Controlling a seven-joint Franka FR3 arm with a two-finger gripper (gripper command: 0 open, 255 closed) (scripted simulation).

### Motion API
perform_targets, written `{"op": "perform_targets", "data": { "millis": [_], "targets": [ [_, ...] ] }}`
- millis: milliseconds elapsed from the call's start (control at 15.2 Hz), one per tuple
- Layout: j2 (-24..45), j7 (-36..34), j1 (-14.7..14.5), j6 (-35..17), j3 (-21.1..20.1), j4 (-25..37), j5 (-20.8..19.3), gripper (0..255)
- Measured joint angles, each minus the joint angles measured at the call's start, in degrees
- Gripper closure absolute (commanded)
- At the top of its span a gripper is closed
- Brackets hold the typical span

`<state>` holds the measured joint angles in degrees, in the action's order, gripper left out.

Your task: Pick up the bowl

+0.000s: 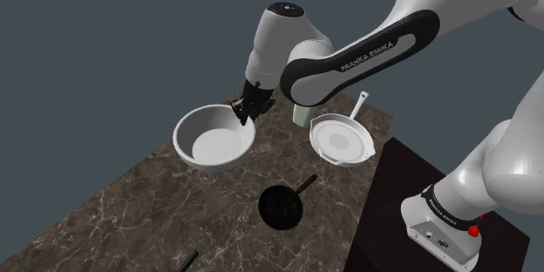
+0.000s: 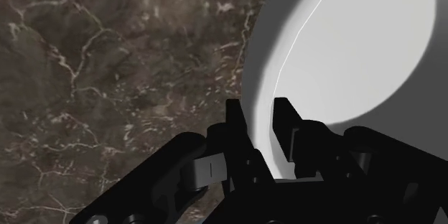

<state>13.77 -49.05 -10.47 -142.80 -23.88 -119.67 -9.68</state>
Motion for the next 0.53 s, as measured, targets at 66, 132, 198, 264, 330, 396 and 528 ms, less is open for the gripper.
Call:
{"op": "perform_targets", "data": {
  "millis": [66,132,198,264,330,396,528],
  "targets": [
    [-0.4,0.2,0.1,0.6,-0.1,0.3,0.3,255],
    [-0.8,0.6,0.2,1.3,-0.2,0.5,0.7,255],
    [-1.3,0.9,0.4,1.8,-0.3,0.7,1.1,255],
    [-1.5,1.0,0.4,2.5,-0.4,1.1,1.3,255],
    [-2.1,1.2,0.5,3.2,-0.6,1.3,1.7,255],
    [-2.5,1.4,0.6,4.0,-0.7,1.7,2.0,255],
    [-3.1,1.7,0.6,5.0,-0.8,2.2,2.4,255]
  ]
}}
